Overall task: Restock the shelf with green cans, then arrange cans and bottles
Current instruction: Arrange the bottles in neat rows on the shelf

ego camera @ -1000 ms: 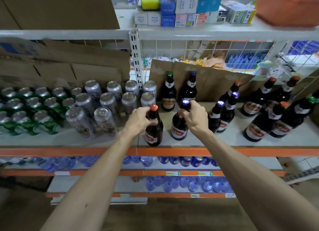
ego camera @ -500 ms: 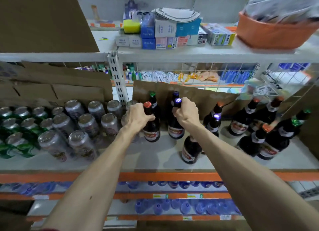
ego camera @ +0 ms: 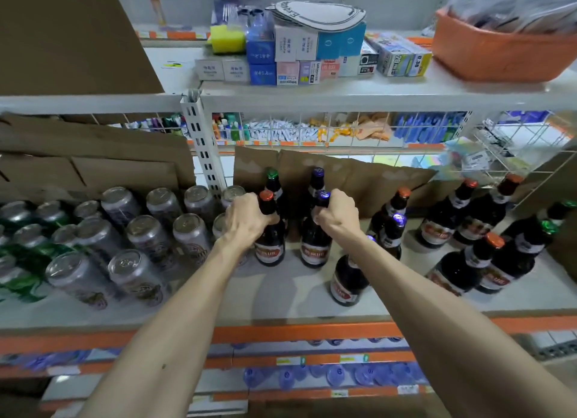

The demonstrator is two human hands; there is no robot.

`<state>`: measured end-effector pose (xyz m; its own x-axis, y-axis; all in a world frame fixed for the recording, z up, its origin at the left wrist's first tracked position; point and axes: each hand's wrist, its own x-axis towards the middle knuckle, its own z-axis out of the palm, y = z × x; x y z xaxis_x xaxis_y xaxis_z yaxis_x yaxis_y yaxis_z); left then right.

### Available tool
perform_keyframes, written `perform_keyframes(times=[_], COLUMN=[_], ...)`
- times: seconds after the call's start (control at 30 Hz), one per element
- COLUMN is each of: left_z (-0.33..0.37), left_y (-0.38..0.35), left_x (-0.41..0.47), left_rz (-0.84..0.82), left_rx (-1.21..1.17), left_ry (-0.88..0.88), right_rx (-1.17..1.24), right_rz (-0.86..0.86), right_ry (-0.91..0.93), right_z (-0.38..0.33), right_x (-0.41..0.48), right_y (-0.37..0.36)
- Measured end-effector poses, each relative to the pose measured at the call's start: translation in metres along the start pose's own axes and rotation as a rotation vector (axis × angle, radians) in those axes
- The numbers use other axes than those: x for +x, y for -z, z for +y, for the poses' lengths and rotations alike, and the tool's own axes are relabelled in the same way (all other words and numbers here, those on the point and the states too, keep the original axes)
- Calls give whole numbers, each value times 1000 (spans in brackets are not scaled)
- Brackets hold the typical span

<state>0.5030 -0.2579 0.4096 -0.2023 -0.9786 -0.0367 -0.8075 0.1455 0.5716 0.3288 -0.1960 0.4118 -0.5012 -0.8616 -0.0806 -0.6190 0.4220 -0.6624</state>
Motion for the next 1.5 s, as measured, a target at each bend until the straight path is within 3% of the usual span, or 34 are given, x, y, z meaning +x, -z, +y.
perform_keyframes(times=[0.6,1.0,1.5], left_z=[-16,-14,-11], left_y=[-21,-21,-30], left_x=[5,6,6], left_rz=[-8,-31,28], left_rx=[-44,-16,39], left_ry=[-33,-24,-27], right_rx=[34,-92,-164], right_rz=[9,-68,-43], right_ry=[21,4,64], right_z=[11,3,5], right_x=[1,-2,-8], right_y=[-13,-5,-3])
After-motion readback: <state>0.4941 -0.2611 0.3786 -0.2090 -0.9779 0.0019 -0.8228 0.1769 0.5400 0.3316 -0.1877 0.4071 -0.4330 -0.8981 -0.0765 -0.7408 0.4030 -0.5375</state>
